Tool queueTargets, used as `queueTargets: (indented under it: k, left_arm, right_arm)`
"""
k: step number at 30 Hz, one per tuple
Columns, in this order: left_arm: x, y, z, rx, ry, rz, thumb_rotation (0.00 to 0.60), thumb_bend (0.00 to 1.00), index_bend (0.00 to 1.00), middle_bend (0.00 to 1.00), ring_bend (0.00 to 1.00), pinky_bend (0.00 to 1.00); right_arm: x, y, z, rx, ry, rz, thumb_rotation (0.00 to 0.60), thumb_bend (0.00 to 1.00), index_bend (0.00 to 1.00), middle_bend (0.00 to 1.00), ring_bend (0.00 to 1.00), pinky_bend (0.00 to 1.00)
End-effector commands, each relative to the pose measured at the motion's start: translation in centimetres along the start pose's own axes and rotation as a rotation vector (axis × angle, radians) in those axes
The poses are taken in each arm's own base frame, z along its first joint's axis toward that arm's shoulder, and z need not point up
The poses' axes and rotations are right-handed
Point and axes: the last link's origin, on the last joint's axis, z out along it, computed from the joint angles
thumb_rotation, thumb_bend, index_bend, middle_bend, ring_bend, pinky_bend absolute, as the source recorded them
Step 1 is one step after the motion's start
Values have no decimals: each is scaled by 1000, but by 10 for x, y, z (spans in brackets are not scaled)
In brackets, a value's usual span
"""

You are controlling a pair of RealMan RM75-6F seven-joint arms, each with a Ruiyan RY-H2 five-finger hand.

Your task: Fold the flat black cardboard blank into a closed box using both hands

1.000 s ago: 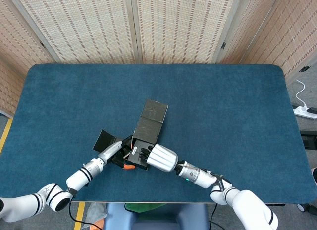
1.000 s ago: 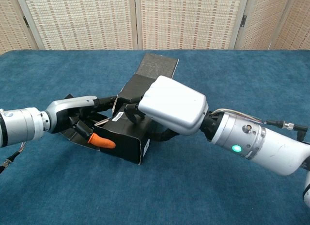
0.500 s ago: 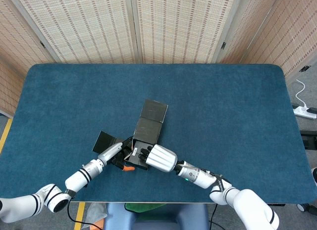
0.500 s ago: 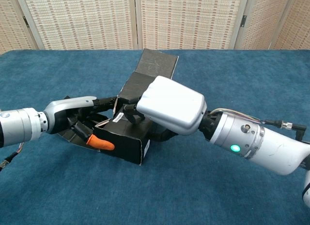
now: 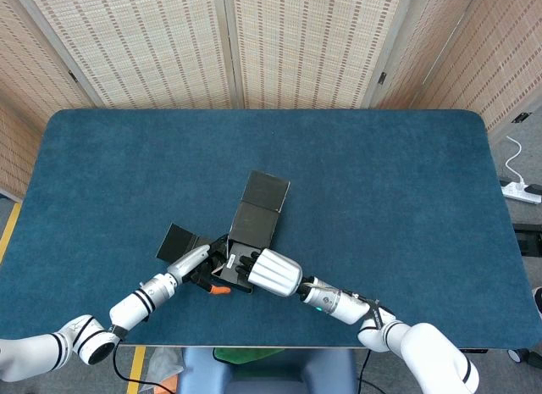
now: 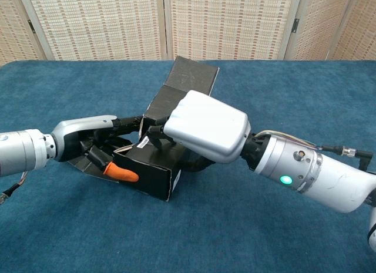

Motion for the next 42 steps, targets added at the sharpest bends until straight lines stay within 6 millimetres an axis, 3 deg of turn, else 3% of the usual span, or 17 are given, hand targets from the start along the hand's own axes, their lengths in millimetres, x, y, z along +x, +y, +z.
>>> queueTargets:
  k: [1, 8, 17, 21, 28, 32, 36, 42]
  left_arm:
    - [0, 0, 1, 2, 0, -2, 600, 195, 0, 0, 385, 650]
    - [0, 0, 2, 8, 2, -13, 600, 194, 0, 0, 385, 648]
    - [1, 0, 1, 11, -1, -20, 600, 194, 0, 0, 344, 605]
    - [2, 0, 0, 11, -1, -34, 600, 194, 0, 0, 270, 513]
    - [3, -1, -3, 8, -10, -53, 600, 194, 0, 0, 121, 439]
    - [2, -2, -4, 7, -10, -61, 600, 194, 0, 0, 57, 411]
    - [1, -2, -4, 6, -13, -58, 600, 194, 0, 0, 16, 368]
    - [2, -4, -5, 7, -14, -63, 600, 194, 0, 0, 0, 246]
  right_arm:
    - [0, 1, -1, 1, -9, -4, 600, 109, 380, 275, 754, 1000]
    - [0, 0, 0, 5, -20, -2, 600, 106, 336, 243, 749, 1000]
    - [-3, -5, 2, 68, -52, -43, 600, 106, 336, 273, 743, 1000]
    - [-3, -6, -1, 78, -55, -53, 600, 106, 354, 339, 693, 1000]
    - [-3, -4, -5, 69, -55, -41, 600, 106, 447, 455, 659, 1000]
    - [1, -1, -4, 50, -32, -33, 600, 105, 450, 415, 652, 1000]
    - [3, 1, -2, 36, -19, -26, 600, 104, 450, 308, 650, 1000]
    - [3, 0, -2, 31, -24, -18, 600, 104, 450, 282, 650, 1000]
